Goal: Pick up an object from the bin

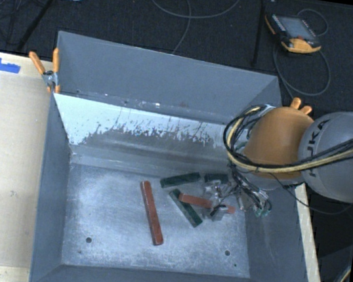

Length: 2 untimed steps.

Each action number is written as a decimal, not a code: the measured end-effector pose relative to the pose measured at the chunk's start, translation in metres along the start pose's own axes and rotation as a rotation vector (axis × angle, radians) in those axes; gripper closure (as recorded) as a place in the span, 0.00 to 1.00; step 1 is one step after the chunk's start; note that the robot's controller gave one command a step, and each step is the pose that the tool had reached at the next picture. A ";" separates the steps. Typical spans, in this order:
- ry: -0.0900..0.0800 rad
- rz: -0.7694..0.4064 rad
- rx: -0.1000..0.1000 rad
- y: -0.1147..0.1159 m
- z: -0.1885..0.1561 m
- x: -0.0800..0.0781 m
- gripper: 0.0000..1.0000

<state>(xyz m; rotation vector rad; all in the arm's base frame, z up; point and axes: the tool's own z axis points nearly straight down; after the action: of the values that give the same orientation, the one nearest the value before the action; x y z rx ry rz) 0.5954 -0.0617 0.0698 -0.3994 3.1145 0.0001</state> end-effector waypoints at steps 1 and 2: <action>0.000 -0.293 0.003 -0.071 0.000 -0.004 1.00; 0.000 -0.481 0.000 -0.088 0.000 0.002 1.00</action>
Offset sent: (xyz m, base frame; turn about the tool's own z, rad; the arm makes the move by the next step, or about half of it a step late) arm 0.0212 -0.0659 0.0002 -0.2962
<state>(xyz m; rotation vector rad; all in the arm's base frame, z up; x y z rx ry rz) 0.6154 -0.1471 0.0698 -1.1295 2.9296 0.0003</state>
